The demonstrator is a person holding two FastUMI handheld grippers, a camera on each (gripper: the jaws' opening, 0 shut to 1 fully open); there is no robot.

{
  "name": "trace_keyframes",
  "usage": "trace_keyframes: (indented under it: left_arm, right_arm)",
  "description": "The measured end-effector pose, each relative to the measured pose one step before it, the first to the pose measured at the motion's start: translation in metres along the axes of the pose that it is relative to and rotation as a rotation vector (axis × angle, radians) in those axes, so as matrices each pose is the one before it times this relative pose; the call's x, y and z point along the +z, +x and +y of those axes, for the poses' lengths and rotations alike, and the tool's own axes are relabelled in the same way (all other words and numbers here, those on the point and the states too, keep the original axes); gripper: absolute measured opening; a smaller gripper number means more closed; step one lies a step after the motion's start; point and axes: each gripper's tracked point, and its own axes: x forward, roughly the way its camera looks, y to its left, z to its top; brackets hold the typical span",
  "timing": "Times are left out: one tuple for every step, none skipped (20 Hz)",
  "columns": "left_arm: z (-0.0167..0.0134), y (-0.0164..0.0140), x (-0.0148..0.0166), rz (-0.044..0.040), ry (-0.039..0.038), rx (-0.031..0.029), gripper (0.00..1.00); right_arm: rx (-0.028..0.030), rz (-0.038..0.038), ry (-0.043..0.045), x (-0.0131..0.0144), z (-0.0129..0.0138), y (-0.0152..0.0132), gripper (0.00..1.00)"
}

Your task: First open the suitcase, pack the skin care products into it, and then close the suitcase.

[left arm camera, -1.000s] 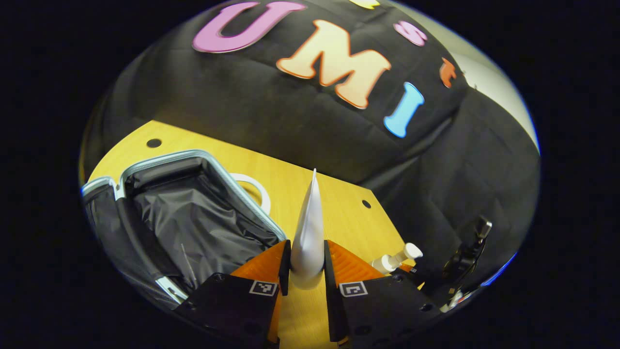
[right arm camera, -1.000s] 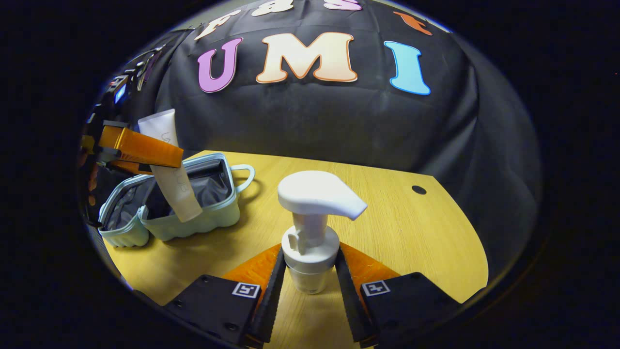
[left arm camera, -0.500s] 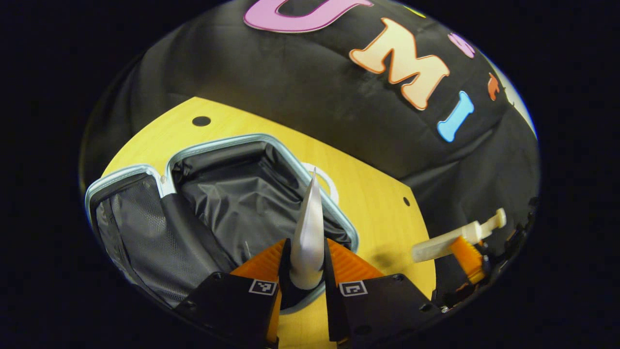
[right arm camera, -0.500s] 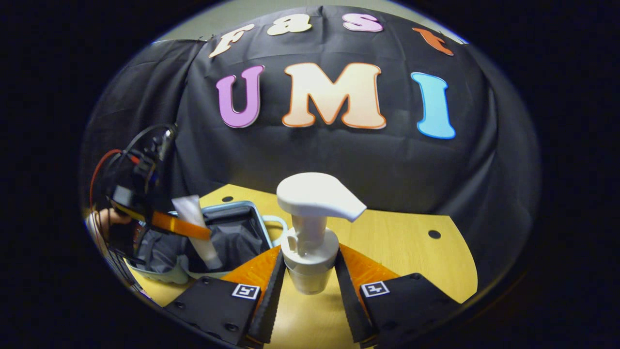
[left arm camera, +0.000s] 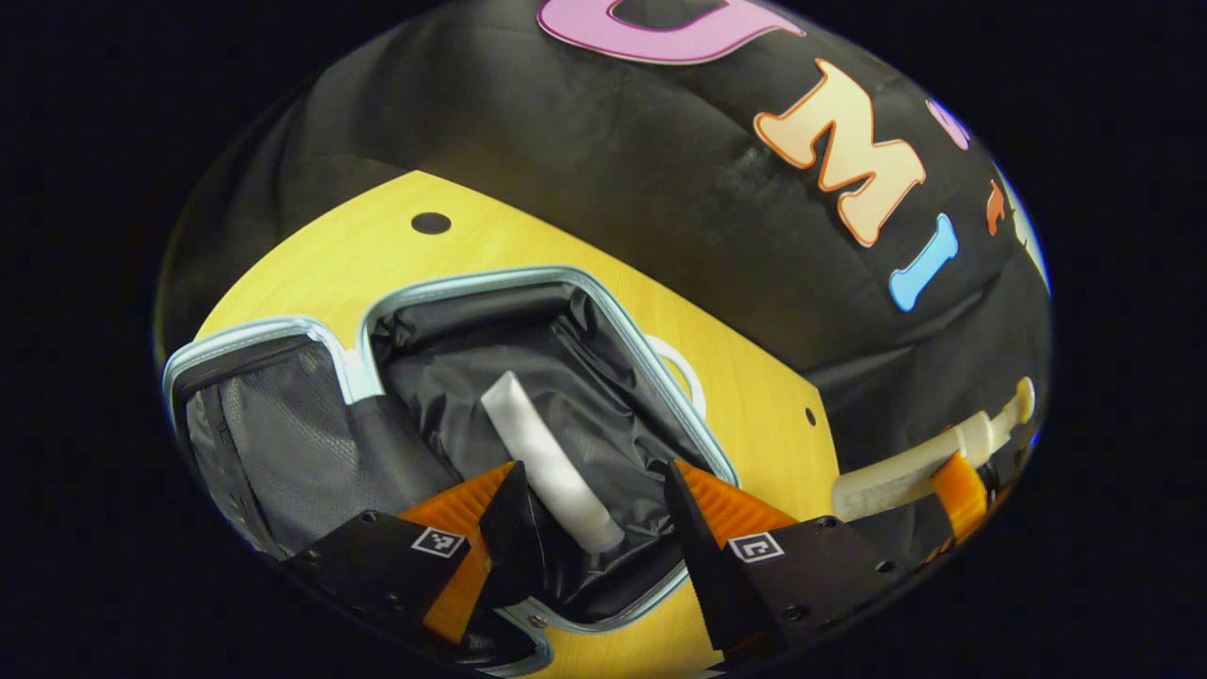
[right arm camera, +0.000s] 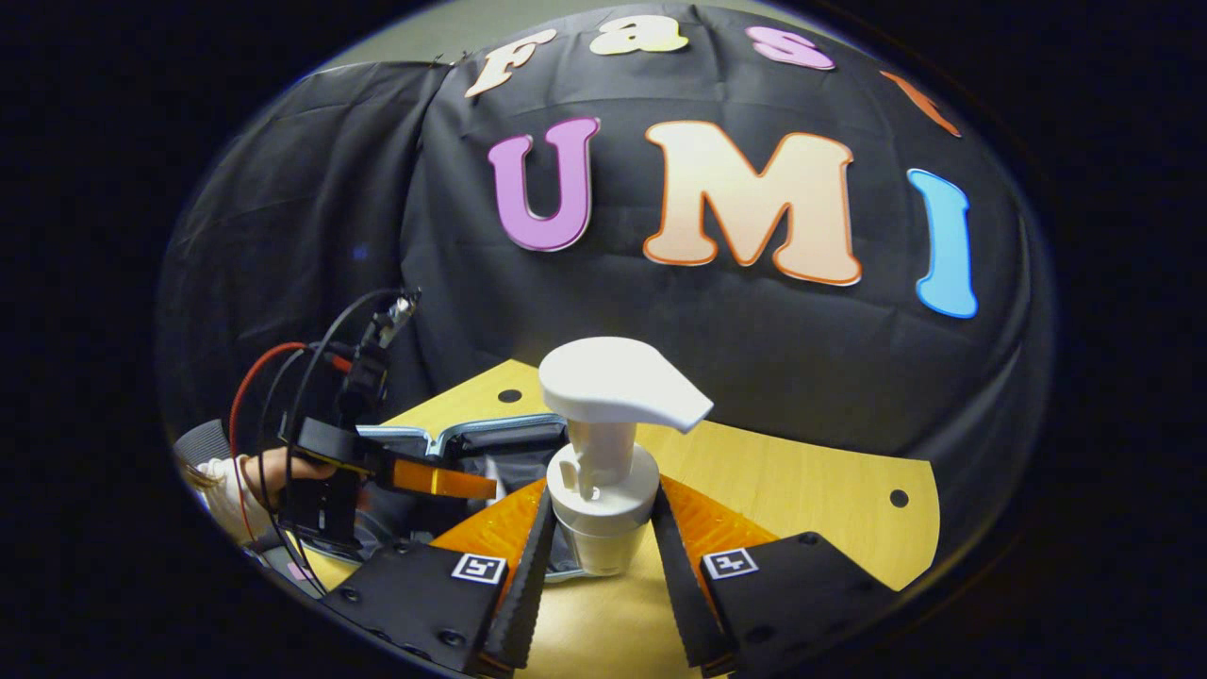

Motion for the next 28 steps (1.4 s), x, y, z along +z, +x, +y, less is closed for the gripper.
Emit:
trace_keyframes:
  left_arm:
    - [0.00024,-0.00887,0.00734,-0.02537,-0.01532,-0.012,0.86]
    - [0.00099,-0.00972,0.006,-0.02571,-0.01613,-0.00823,0.86]
    - [0.0032,-0.01168,0.00598,-0.028,-0.01373,-0.00298,0.86]
    - [0.00516,-0.01301,0.00726,-0.03193,-0.00981,0.00156,0.86]
    - [0.00689,-0.01434,0.00657,-0.02898,-0.00752,0.00661,0.86]
    - [0.00736,-0.01517,0.00689,-0.02944,-0.00852,0.0125,0.86]
    - [0.00941,-0.01638,0.00689,-0.0267,-0.00917,0.017,0.86]
    - [0.01304,-0.01523,0.00604,-0.0226,-0.009,0.02345,0.85]
    - [0.01336,-0.01484,0.00465,-0.02008,-0.00716,0.02767,0.85]
    - [0.01463,-0.01475,0.00486,-0.0177,-0.00684,0.03086,0.85]
    - [0.01448,-0.01498,0.00519,-0.01786,-0.00758,0.0296,0.85]
    - [0.01384,-0.01431,0.00426,-0.01904,-0.0116,0.02464,0.85]
    - [0.01161,-0.01315,0.00328,-0.01939,-0.0157,0.01359,0.85]
    - [0.01039,-0.01235,0.0038,-0.02055,-0.01747,0.0093,0.85]
    - [0.01353,-0.01114,0.00162,-0.01732,-0.01501,0.01573,0.85]
    - [0.01531,-0.01322,0.00017,-0.01057,-0.01194,0.02153,0.85]
    - [0.01716,-0.0113,-0.00136,-0.00443,-0.00959,0.02947,0.85]
    - [0.01656,-0.01045,-0.00183,0.00058,-0.01154,0.03348,0.85]
    - [0.01344,-0.00703,-0.00266,-0.00017,-0.0142,0.0282,0.85]
    - [0.01042,-0.00273,-0.00186,-0.0023,-0.01412,0.01645,0.85]
    - [0.00797,-0.00125,-0.00228,-0.00577,-0.01027,0.01094,0.85]
    - [0.00902,-0.00135,-0.00377,-0.00271,-0.00656,0.00914,0.85]
    - [0.00846,-0.00059,-0.00398,-0.00022,-0.00219,0.01006,0.85]
    - [0.00921,-0.00019,-0.00294,0.00452,-0.00411,0.00689,0.85]
    - [0.00616,-0.00029,-0.00191,-0.00227,-0.00657,-0.00541,0.85]
    - [0.00401,0.00077,-0.00207,-0.00291,-0.0086,-0.00876,0.85]
    - [0.00631,0.0011,-0.00214,-0.00496,-0.00738,-0.00042,0.86]
    - [0.00951,0.0021,-0.00275,0.00136,-0.00403,0.0079,0.85]
  right_arm:
    - [0.02322,0.03357,-0.0108,-0.00512,0.00767,0.01028,0.6]
    - [0.02809,0.02863,-0.00493,-0.00505,0.00885,0.01147,0.6]
    - [0.02448,0.0381,-0.00879,-0.00814,0.00854,0.01275,0.6]
    - [0.00839,0.03221,-0.02108,-0.00783,0.00304,0.01249,0.61]
    - [0.00586,0.04046,-0.02276,-0.00978,0.00294,0.01324,0.61]
    - [0.00881,0.03953,-0.01631,-0.00899,0.00362,0.01188,0.6]
    - [0.00831,0.04167,-0.01137,-0.01141,0.00185,0.01036,0.6]
    - [-0.00008,0.03405,-0.00883,-0.00759,-0.00006,0.01103,0.61]
    - [-0.00141,0.03415,-0.00875,-0.00697,-0.00048,0.01244,0.6]
    - [-0.00312,0.02719,-0.00866,-0.0021,0.0005,0.00775,0.6]
    - [-0.00381,0.02523,-0.00725,-0.00331,0.00012,0.0083,0.61]
    - [0.00046,0.02003,-0.00502,-0.00187,0.0005,0.00817,0.6]
    - [-0.00046,0.01985,-0.00133,-0.00353,0.00002,0.00772,0.6]
    - [0.00022,0.01516,-0.00254,-0.00046,0.00084,0.00627,0.61]
    - [-0.00495,0.01178,-0.00213,-0.00049,0.00088,0.00505,0.61]
    - [-0.0063,0.00637,-0.00593,0.0008,-0.0002,0.00419,0.6]
    - [-0.00851,0.00383,-0.00431,0.00114,0.00148,0.0043,0.6]
    - [-0.00962,-0.00309,-0.00299,0.00274,-0.00037,0.00284,0.61]
    - [-0.00463,0.00165,0.00007,0.0009,-0.00162,0.0043,0.64]
    - [-0.0073,-0.00579,-0.00174,0.00333,-0.00028,-0.00149,0.66]
    - [-0.00361,-0.00641,-0.00645,0.00153,0.00104,0.00025,0.67]
    - [-0.00801,-0.01136,-0.00394,0.00245,-0.00093,-0.00408,0.7]
    - [-0.00407,-0.01102,-0.00027,0.00232,-0.00023,-0.00595,0.72]
    - [0.00237,-0.03076,0.00012,0.00546,0.00142,-0.0075,0.68]
    - [0.01163,-0.04838,0.00407,0.00925,0.00382,-0.00979,0.73]
    - [0.01674,-0.0512,0.00917,0.01015,0.00502,-0.00897,0.72]
    - [0.01166,-0.05407,0.01007,0.01092,0.00723,-0.01079,0.82]
    - [0.01633,-0.06104,0.01082,0.01181,0.00523,-0.00979,0.88]
